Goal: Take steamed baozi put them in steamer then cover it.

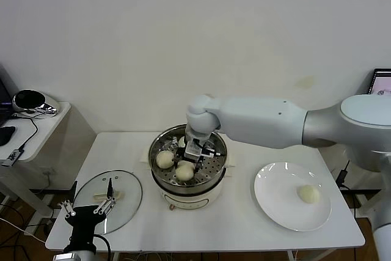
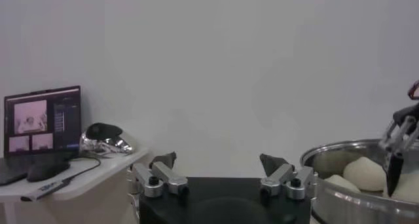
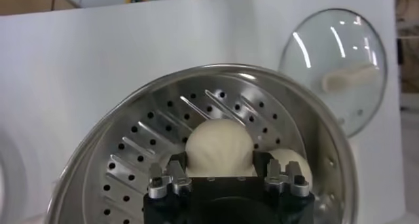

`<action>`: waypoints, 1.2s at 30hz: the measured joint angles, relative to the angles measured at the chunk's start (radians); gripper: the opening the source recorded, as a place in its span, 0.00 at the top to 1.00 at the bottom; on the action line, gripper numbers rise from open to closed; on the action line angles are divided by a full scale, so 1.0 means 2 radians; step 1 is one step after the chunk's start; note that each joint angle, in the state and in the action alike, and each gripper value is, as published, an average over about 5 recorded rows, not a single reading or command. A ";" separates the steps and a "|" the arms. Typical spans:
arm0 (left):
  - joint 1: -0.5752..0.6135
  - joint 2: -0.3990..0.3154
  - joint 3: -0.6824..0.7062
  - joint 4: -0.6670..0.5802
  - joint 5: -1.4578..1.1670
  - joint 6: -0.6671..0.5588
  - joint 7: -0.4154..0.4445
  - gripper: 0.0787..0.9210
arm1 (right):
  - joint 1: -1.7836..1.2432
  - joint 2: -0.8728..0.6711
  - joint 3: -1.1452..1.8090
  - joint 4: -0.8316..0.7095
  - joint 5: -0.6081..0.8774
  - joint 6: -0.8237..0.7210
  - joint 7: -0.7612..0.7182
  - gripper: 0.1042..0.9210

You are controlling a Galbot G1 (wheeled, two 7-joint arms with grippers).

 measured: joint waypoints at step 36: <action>-0.025 0.023 0.024 0.015 0.000 0.005 0.003 0.12 | 0.069 -0.355 0.005 0.167 0.056 -0.284 -0.005 0.12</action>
